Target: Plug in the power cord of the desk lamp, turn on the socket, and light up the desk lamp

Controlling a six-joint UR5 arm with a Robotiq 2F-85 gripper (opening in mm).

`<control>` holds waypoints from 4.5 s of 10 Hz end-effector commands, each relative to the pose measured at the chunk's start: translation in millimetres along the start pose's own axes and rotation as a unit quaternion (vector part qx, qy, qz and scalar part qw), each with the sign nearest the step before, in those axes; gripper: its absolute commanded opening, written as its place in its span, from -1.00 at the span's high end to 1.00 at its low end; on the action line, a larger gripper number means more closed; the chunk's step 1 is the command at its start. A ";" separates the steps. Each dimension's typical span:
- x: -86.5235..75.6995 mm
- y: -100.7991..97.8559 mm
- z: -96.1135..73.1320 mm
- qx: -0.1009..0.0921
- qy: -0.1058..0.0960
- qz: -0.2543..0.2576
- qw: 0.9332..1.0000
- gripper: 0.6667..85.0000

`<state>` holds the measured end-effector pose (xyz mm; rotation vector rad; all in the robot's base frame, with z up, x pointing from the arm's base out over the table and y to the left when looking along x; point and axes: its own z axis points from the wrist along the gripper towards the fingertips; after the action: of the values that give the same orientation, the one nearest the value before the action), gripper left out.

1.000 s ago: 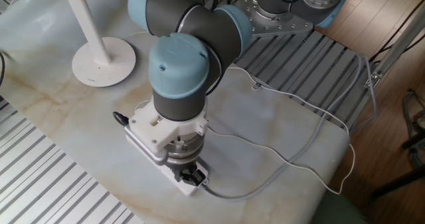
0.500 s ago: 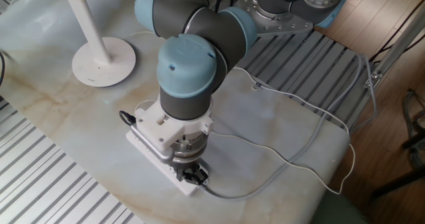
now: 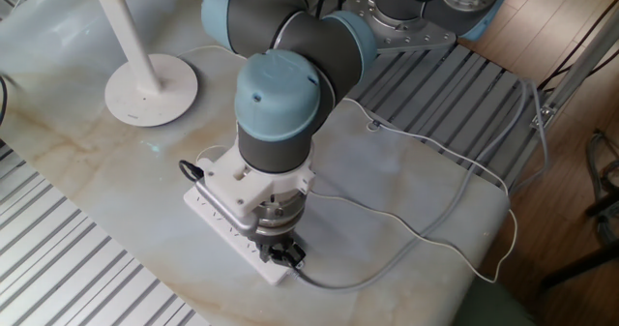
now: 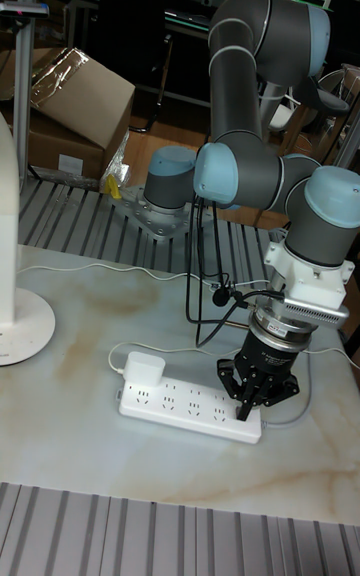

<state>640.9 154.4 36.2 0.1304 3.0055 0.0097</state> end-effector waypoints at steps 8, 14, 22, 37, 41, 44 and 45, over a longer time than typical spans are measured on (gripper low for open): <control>2.6 1.7 1.9 -0.006 -0.001 0.004 1.000 0.99; 3.7 -1.1 16.2 -0.004 -0.014 -0.003 1.000 0.99; 6.8 0.4 -15.8 -0.005 0.006 -0.001 1.000 0.99; -20.2 10.5 -21.7 -0.012 -0.094 -0.036 0.995 0.99; -11.9 9.2 -12.7 -0.010 -0.088 -0.031 0.996 0.99; -7.8 7.6 -12.9 -0.007 -0.083 -0.029 0.996 0.99; -4.7 5.8 -12.2 -0.003 -0.077 -0.028 0.997 0.99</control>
<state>648.8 160.6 50.3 0.0247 2.8396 -0.0018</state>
